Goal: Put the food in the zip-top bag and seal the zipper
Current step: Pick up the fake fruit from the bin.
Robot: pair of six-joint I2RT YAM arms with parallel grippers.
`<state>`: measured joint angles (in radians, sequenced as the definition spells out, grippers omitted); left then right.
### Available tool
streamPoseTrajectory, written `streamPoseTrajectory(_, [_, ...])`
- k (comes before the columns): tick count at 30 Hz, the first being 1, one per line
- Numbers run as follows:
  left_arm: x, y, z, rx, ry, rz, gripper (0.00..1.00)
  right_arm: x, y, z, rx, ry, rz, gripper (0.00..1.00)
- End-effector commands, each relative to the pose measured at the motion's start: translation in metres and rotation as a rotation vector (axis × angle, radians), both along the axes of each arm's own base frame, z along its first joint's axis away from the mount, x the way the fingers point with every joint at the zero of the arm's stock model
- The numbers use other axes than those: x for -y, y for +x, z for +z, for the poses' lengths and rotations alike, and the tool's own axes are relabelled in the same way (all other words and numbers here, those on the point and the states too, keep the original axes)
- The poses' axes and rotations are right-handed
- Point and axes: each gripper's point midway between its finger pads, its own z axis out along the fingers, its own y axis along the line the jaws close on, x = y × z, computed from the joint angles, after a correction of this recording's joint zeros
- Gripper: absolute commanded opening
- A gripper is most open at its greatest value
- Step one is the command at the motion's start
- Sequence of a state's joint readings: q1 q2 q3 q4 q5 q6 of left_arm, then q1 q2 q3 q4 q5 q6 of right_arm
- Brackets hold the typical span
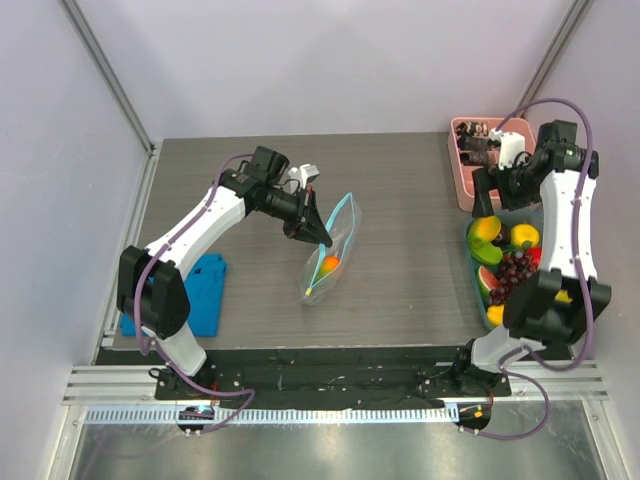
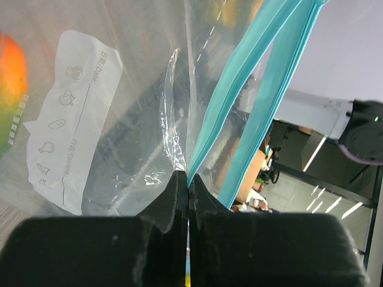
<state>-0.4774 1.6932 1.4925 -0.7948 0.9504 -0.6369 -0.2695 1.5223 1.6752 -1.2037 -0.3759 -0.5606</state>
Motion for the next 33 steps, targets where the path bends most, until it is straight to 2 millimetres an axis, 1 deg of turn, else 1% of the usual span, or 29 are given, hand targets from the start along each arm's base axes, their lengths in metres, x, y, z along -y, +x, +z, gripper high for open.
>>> streamPoseTrajectory(1, [0.001, 0.001, 0.015, 0.050, -0.024, -0.018, 0.00, 0.045, -0.002, -0.032, -0.154, -0.113, -0.115, 0.96])
streamPoseTrajectory(2, [0.002, 0.002, 0.015, 0.048, -0.025, -0.018, 0.00, 0.045, 0.001, -0.043, -0.196, -0.079, -0.170, 0.96])
streamPoseTrajectory(4, [0.002, 0.002, 0.015, 0.051, -0.030, -0.019, 0.00, 0.047, 0.009, -0.051, -0.205, -0.046, -0.238, 0.96])
streamPoseTrajectory(5, [0.002, 0.002, 0.016, 0.052, -0.030, -0.020, 0.00, 0.046, 0.017, -0.058, -0.211, -0.014, -0.305, 0.96])
streamPoseTrajectory(8, [0.001, 0.002, 0.014, 0.053, -0.028, -0.022, 0.00, 0.046, 0.024, -0.075, -0.245, 0.031, -0.399, 0.96])
streamPoseTrajectory(10, [0.001, 0.001, 0.013, 0.047, -0.026, -0.025, 0.00, 0.046, 0.024, -0.086, -0.283, 0.065, -0.494, 0.96])
streamPoseTrajectory(12, [0.001, 0.000, 0.012, 0.041, -0.026, -0.029, 0.00, 0.052, 0.027, -0.097, -0.304, 0.069, -0.594, 0.96])
streamPoseTrajectory(18, [0.001, 0.001, 0.010, 0.045, -0.025, -0.027, 0.00, 0.057, 0.031, -0.119, -0.343, 0.122, -0.745, 0.93])
streamPoseTrajectory(20, [0.001, 0.002, 0.010, 0.044, -0.024, -0.026, 0.00, 0.058, 0.034, -0.123, -0.339, 0.137, -0.794, 0.91])
streamPoseTrajectory(22, [0.002, 0.001, 0.011, 0.045, -0.025, -0.028, 0.00, 0.060, 0.033, -0.129, -0.351, 0.137, -0.831, 0.88])
streamPoseTrajectory(25, [0.001, 0.002, 0.011, 0.048, -0.026, -0.027, 0.00, 0.058, 0.033, -0.137, -0.368, 0.152, -0.843, 0.87])
streamPoseTrajectory(26, [0.002, 0.002, 0.010, 0.049, -0.025, -0.026, 0.00, 0.057, 0.033, -0.139, -0.375, 0.157, -0.847, 0.85])
streamPoseTrajectory(28, [0.002, 0.003, 0.009, 0.043, -0.025, -0.028, 0.00, 0.060, 0.033, -0.145, -0.386, 0.163, -0.856, 0.83])
streamPoseTrajectory(29, [0.002, 0.003, 0.008, 0.037, -0.022, -0.027, 0.00, 0.061, 0.033, -0.146, -0.391, 0.169, -0.858, 0.79])
streamPoseTrajectory(31, [0.002, 0.002, 0.007, 0.032, -0.022, -0.031, 0.00, 0.067, 0.030, -0.144, -0.396, 0.185, -0.874, 0.75])
streamPoseTrajectory(32, [0.001, 0.001, 0.007, 0.033, -0.020, -0.030, 0.00, 0.067, 0.030, -0.140, -0.392, 0.208, -0.872, 0.70])
streamPoseTrajectory(33, [0.001, 0.001, 0.008, 0.039, -0.021, -0.031, 0.00, 0.068, 0.029, -0.136, -0.388, 0.218, -0.870, 0.68])
